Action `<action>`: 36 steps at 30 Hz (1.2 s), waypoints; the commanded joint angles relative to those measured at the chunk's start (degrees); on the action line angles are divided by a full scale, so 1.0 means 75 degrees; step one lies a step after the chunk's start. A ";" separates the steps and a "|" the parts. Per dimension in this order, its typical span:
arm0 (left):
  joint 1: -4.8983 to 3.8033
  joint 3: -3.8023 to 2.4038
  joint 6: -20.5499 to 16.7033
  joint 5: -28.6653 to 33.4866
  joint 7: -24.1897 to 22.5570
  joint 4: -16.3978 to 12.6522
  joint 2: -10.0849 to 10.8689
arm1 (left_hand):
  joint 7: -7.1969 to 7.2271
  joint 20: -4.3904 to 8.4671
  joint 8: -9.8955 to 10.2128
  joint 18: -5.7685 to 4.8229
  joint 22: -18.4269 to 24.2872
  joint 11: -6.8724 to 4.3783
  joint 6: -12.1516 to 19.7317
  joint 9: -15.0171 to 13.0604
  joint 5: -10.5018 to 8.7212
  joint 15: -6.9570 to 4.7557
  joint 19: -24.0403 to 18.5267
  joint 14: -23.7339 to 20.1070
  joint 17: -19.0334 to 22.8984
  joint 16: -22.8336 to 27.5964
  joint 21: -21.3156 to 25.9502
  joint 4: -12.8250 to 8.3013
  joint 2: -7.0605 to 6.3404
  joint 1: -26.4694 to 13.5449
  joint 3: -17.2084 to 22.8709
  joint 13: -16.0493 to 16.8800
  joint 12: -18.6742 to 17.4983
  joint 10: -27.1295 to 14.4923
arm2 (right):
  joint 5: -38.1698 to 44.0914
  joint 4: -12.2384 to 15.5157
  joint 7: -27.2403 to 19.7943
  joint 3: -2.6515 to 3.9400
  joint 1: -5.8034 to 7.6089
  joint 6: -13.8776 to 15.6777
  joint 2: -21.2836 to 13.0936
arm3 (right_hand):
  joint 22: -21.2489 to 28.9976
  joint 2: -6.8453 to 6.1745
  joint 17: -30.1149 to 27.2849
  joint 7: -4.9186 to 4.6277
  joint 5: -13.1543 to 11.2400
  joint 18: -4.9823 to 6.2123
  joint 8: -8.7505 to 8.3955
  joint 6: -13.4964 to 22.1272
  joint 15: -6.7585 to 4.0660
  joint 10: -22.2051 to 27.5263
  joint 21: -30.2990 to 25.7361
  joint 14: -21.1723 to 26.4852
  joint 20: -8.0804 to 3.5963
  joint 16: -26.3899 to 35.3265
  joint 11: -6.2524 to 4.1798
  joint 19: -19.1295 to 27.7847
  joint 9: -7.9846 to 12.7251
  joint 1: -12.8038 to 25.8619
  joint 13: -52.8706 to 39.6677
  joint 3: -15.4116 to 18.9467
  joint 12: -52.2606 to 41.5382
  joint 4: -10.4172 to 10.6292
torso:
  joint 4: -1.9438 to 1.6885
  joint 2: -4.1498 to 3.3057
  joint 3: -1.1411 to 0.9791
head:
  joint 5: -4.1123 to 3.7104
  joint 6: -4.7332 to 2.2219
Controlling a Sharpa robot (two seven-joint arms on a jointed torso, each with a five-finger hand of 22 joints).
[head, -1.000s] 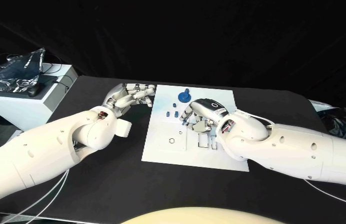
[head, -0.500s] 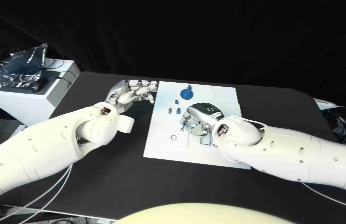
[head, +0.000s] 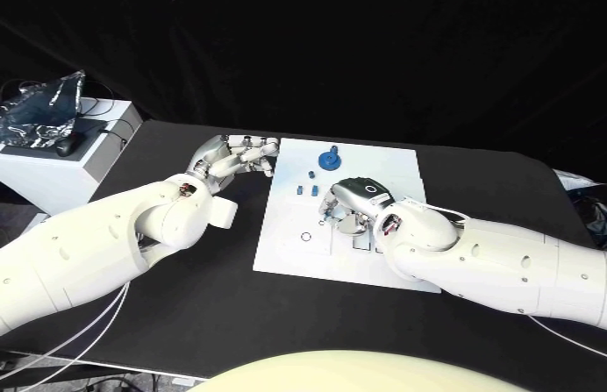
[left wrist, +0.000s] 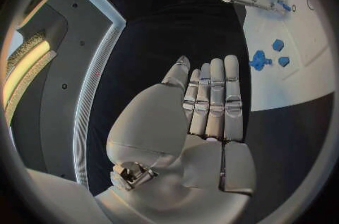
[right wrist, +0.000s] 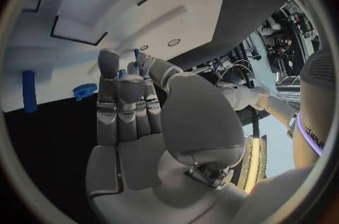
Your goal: Assemble the parts on the task board
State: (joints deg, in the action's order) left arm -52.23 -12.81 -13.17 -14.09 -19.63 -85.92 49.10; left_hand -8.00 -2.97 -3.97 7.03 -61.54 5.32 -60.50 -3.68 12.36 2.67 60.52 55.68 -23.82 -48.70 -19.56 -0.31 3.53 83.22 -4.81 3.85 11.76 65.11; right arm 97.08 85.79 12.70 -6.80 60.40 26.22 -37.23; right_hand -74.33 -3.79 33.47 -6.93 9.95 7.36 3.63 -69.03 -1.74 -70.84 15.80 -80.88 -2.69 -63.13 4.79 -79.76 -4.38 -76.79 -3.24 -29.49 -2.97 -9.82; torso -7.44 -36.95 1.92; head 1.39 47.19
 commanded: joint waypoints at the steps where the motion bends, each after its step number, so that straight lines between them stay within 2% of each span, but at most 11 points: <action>1: -0.0003 -0.0008 0.0037 0.0016 -0.0023 -0.0025 -0.0005 | 0.0002 -0.0002 0.0033 -0.0037 -0.0013 0.0020 0.0063 -0.0007 -0.0012 0.0018 0.0050 0.0030 -0.0008 0.0034 0.0035 0.0020 0.0025 -0.0010 -0.0041 0.0006 0.0029 -0.0045 | 0.0125 -0.0039 -0.0031 -0.0003 -0.0045 0.0028 0.0040 | -0.0007 0.0141 0.0002 -0.0009 0.0047 0.0298 0.0010 -0.0050 -0.0045 -0.0415 -0.0017 0.0005 -0.0009 -0.0008 -0.0217 -0.0030 -0.0001 -0.0038 -0.0027 0.0011 -0.0054 -0.0021 | -0.0015 -0.0001 0.0000 | 0.0026 0.0025; 5: -0.0003 -0.0008 0.0043 0.0016 0.0006 -0.0021 0.0004 | 0.0005 -0.0005 0.0028 -0.0033 -0.0022 0.0023 0.0049 -0.0009 -0.0010 0.0020 0.0056 0.0033 -0.0011 0.0031 0.0042 0.0033 0.0038 -0.0013 -0.0040 0.0004 0.0044 -0.0066 | 0.0120 -0.0040 -0.0106 -0.0004 -0.0101 0.0098 0.0066 | -0.0007 0.0141 0.0002 -0.0009 0.0047 0.0298 0.0010 -0.0050 -0.0045 -0.0415 -0.0017 0.0005 -0.0009 -0.0008 -0.0217 -0.0030 -0.0001 -0.0038 -0.0027 0.0011 -0.0054 -0.0021 | -0.0014 -0.0002 -0.0006 | 0.0092 0.0043; 12: -0.0003 -0.0008 0.0045 0.0015 0.0053 -0.0011 0.0017 | 0.0024 -0.0007 0.0017 -0.0031 -0.0028 0.0020 0.0007 -0.0013 -0.0016 0.0020 0.0058 0.0029 -0.0011 0.0032 0.0050 0.0039 0.0052 -0.0009 -0.0034 0.0004 0.0053 -0.0078 | 0.0112 0.0004 -0.0145 -0.0004 -0.0137 0.0164 0.0050 | -0.0111 0.0137 0.0016 -0.0005 0.0061 0.0298 0.0011 -0.0061 -0.0046 -0.0426 -0.0137 0.0007 -0.0011 -0.0024 -0.0220 -0.0088 -0.0003 -0.0026 -0.0027 0.0004 -0.0054 -0.0032 | 0.0001 -0.0002 -0.0001 | 0.0124 0.0107; 16: -0.0003 -0.0008 0.0047 0.0014 0.0089 0.0001 0.0023 | 0.0023 -0.0007 0.0021 -0.0030 -0.0031 0.0022 0.0005 -0.0012 -0.0015 0.0020 0.0059 0.0030 -0.0011 0.0031 0.0052 0.0041 0.0054 -0.0010 -0.0035 0.0004 0.0056 -0.0083 | 0.0081 0.0032 -0.0148 -0.0004 -0.0143 0.0178 0.0018 | -0.0118 0.0137 0.0016 -0.0005 0.0066 0.0298 0.0011 -0.0061 -0.0046 -0.0427 -0.0147 0.0007 -0.0011 -0.0024 -0.0221 -0.0089 -0.0003 -0.0024 -0.0027 0.0005 -0.0053 -0.0032 | 0.0005 0.0001 -0.0008 | 0.0155 0.0129; 25: -0.0003 -0.0008 0.0051 0.0014 0.0113 0.0022 0.0036 | 0.0024 -0.0008 0.0027 -0.0027 -0.0041 0.0024 -0.0001 -0.0009 -0.0015 0.0020 0.0068 0.0035 -0.0012 0.0028 0.0063 0.0049 0.0055 -0.0010 -0.0039 0.0003 0.0070 -0.0101 | 0.0079 0.0096 -0.0148 -0.0004 -0.0151 0.0212 -0.0018 | -0.0153 0.0138 0.0017 -0.0005 0.0068 0.0299 0.0011 -0.0062 -0.0047 -0.0430 -0.0181 0.0007 -0.0013 -0.0025 -0.0221 -0.0108 -0.0002 -0.0027 -0.0027 -0.0002 -0.0053 -0.0046 | 0.0005 0.0002 -0.0007 | 0.0171 0.0128; 28: -0.0003 -0.0008 0.0052 0.0014 0.0116 0.0020 0.0040 | 0.0024 -0.0008 0.0027 -0.0027 -0.0041 0.0024 -0.0001 -0.0009 -0.0015 0.0020 0.0068 0.0035 -0.0012 0.0028 0.0063 0.0049 0.0055 -0.0010 -0.0039 0.0003 0.0070 -0.0101 | 0.0081 0.0078 -0.0141 -0.0004 -0.0152 0.0185 -0.0014 | -0.0153 0.0138 0.0017 -0.0005 0.0068 0.0299 0.0011 -0.0062 -0.0047 -0.0430 -0.0181 0.0007 -0.0013 -0.0025 -0.0221 -0.0108 -0.0002 -0.0027 -0.0027 -0.0002 -0.0053 -0.0046 | 0.0001 0.0000 0.0001 | 0.0173 0.0129; 36: -0.0003 -0.0008 0.0049 0.0014 0.0122 0.0016 0.0055 | 0.0024 -0.0008 0.0027 -0.0027 -0.0041 0.0024 -0.0001 -0.0009 -0.0015 0.0020 0.0068 0.0035 -0.0012 0.0028 0.0063 0.0049 0.0055 -0.0010 -0.0039 0.0003 0.0070 -0.0101 | 0.0082 0.0069 -0.0137 -0.0005 -0.0153 0.0137 0.0000 | -0.0153 0.0138 0.0017 -0.0005 0.0068 0.0299 0.0011 -0.0062 -0.0047 -0.0430 -0.0181 0.0007 -0.0013 -0.0025 -0.0221 -0.0108 -0.0002 -0.0027 -0.0027 -0.0002 -0.0053 -0.0046 | 0.0003 -0.0003 0.0002 | 0.0186 0.0159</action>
State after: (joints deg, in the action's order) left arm -52.23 -12.81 -13.16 -14.09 -18.52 -85.68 49.55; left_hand -8.00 -2.97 -3.97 7.03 -61.79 5.53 -60.50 -3.72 12.36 2.67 60.51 55.68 -23.85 -48.70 -19.32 -0.15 3.53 83.22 -4.97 3.83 11.97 64.91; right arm 97.27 86.33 12.06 -6.81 59.32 27.90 -37.28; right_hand -74.94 -3.55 33.53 -6.93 10.32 7.35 3.63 -69.03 -1.73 -70.95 14.64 -80.88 -2.76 -63.13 4.89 -80.26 -4.37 -76.55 -3.24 -29.32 -2.97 -9.94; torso -7.40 -36.96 1.92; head 2.75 48.31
